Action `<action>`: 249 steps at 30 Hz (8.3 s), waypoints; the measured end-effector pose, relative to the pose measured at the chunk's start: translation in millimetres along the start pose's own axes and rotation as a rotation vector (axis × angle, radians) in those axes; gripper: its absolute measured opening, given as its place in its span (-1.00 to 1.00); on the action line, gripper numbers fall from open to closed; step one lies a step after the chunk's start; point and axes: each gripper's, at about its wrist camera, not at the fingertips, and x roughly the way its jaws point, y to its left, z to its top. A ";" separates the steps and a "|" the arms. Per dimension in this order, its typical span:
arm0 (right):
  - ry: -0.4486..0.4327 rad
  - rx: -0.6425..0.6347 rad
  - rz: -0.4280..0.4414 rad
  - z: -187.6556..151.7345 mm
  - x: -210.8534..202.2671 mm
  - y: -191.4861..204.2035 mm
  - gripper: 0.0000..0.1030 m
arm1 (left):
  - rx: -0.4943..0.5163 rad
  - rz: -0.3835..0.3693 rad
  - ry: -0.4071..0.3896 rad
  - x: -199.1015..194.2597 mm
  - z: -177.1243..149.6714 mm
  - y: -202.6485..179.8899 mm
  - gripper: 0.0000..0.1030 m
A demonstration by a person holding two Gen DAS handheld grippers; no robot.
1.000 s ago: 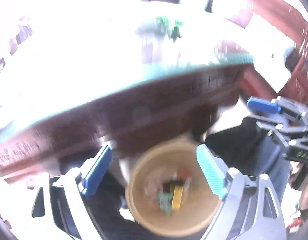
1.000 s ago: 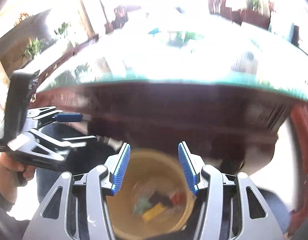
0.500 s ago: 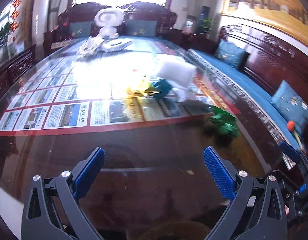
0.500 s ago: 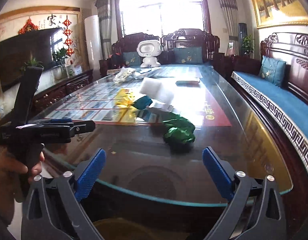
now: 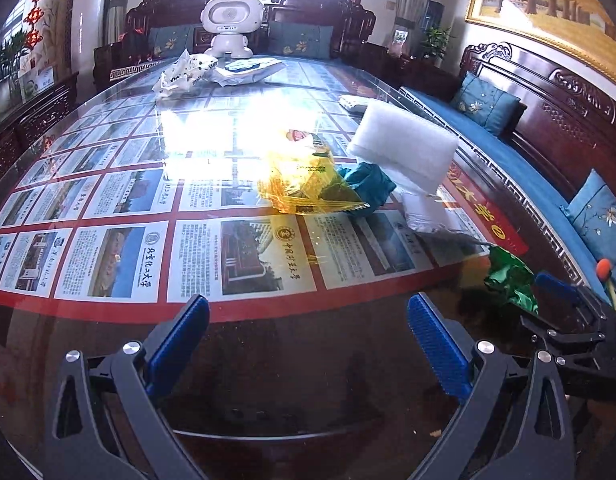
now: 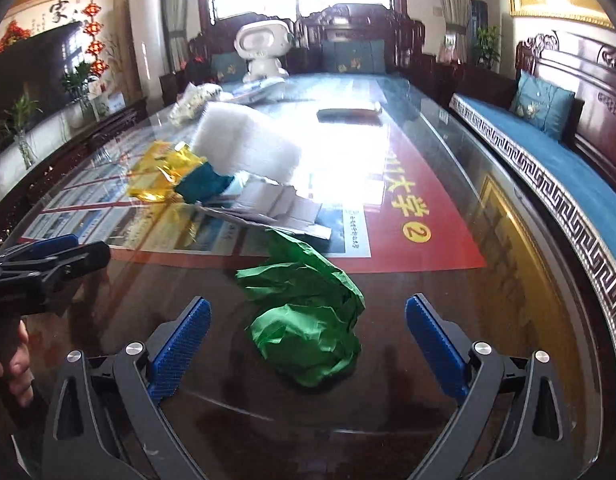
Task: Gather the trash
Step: 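Grasp the green crumpled paper with the right tool while the left tool grasps the yellow snack bag, then lower both tools into the yellow bin and release the paper and snack bag, then raise both tools back toward the table, then grasp the teal cloth with the left tool while the right tool grasps the white paper stack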
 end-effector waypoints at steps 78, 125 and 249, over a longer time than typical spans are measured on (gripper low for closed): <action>-0.042 -0.059 0.165 -99.2 -121.7 68.4 -0.13 | 0.174 -0.156 0.053 -114.6 -105.9 -26.6 -0.26; 0.373 0.020 0.198 -273.8 -108.1 70.1 -0.09 | 0.324 -0.183 0.682 -58.5 -340.6 -46.8 0.34; 0.068 0.083 -0.009 62.5 63.4 26.4 0.83 | 0.225 -0.136 0.155 51.8 50.2 -2.0 -0.19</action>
